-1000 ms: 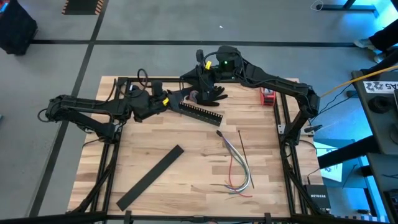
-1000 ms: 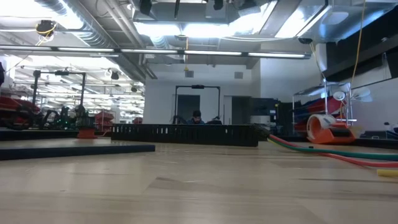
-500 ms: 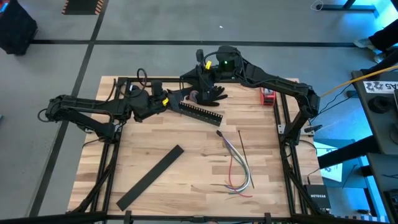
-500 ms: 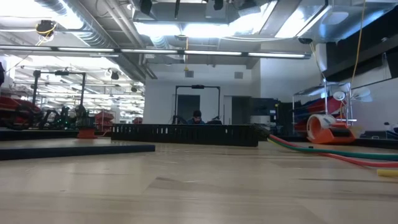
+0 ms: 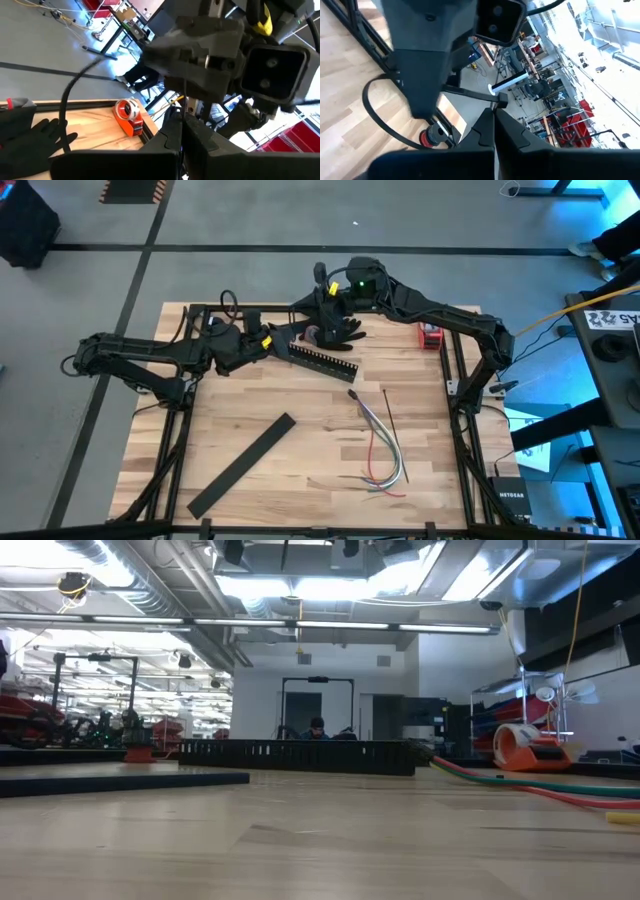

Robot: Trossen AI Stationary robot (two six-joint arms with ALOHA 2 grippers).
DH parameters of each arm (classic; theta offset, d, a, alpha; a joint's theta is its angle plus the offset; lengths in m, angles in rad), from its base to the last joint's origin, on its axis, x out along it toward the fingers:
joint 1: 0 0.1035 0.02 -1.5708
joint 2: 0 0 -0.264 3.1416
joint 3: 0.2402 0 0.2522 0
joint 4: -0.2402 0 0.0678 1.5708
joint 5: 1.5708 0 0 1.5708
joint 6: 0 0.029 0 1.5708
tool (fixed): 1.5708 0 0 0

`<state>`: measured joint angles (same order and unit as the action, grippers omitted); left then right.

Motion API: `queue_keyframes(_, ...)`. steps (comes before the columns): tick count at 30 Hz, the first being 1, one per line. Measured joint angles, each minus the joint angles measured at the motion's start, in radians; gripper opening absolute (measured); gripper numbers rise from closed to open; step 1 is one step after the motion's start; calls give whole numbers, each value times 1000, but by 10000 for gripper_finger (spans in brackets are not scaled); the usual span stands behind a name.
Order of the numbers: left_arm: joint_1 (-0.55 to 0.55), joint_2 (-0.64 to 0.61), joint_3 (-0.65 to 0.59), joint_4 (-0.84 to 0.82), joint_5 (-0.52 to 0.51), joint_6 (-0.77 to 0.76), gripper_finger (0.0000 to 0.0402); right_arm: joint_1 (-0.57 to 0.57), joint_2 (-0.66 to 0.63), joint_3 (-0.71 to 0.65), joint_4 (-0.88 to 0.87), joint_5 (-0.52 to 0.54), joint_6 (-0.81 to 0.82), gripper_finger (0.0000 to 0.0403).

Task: Ziptie cables
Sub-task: Prepare the black zip tie

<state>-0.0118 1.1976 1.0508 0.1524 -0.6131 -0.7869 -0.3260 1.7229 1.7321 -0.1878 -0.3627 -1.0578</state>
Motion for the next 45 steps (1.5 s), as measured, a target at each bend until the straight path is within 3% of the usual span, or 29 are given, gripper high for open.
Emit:
queue_keyframes(14,21,0,0,15,-43,37,0,35,4,0,-24,77,-73,0)
queue_keyframes(19,40,0,0,-17,-42,38,0,58,4,0,-34,154,-124,0)
queue_keyframes(30,65,-8,-4,-17,-26,113,0,57,1,-35,-47,161,-128,0)
queue_keyframes(45,108,-14,-1,-152,63,1,0,88,24,-41,-149,222,-264,0)
